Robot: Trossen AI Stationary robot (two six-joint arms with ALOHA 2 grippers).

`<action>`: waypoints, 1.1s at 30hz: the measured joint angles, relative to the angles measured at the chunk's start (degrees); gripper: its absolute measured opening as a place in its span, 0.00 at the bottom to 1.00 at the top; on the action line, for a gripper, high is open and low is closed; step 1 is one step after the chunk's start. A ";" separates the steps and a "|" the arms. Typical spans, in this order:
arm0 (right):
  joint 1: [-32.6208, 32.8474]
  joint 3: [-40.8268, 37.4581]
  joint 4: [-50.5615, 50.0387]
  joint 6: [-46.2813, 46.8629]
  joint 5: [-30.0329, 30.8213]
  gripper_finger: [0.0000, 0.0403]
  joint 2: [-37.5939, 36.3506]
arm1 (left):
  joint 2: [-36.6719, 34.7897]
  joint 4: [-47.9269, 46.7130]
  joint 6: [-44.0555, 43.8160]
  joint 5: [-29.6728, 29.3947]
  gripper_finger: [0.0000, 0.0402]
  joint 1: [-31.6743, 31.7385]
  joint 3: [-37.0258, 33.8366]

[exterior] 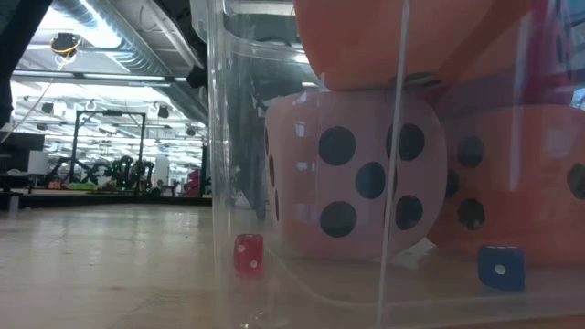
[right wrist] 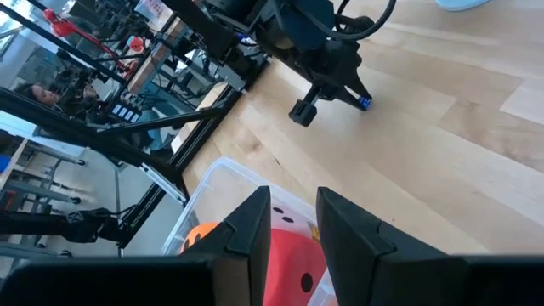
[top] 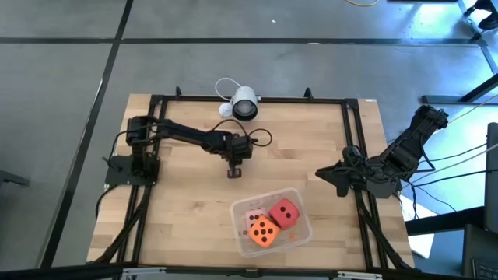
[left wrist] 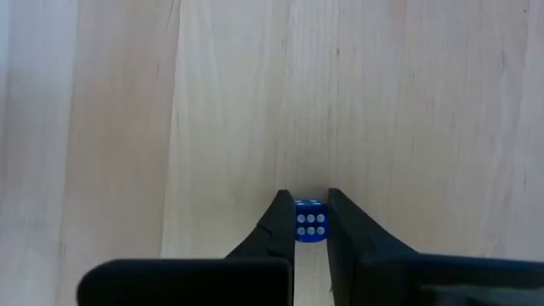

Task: Pick & Place Dice
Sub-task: Put the small blue die into the transparent bin

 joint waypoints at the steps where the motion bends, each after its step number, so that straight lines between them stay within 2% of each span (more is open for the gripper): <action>1: -0.02 0.00 0.00 0.00 0.01 0.24 0.00 | -0.25 -0.16 -0.74 0.44 0.03 0.03 0.00; 10: -0.01 0.00 0.02 -0.02 -0.01 0.24 0.00 | -7.55 -5.14 -2.30 4.03 0.03 0.02 -0.33; 17: 0.00 0.00 0.00 -1.10 0.04 0.24 0.02 | -15.59 -7.14 -8.29 9.96 0.03 -0.47 -0.28; 23: 0.00 -0.02 0.07 -1.53 0.43 0.24 0.04 | -23.15 -6.05 -11.49 11.52 0.03 -2.24 -0.20; 27: -0.02 -0.02 0.24 -1.55 3.28 0.24 0.41 | -28.11 -5.05 -15.32 11.53 0.03 -3.83 -0.20; 33: -0.07 -0.02 0.26 -1.61 4.57 0.24 1.48 | -32.52 4.37 -22.39 11.49 0.03 -9.94 -0.14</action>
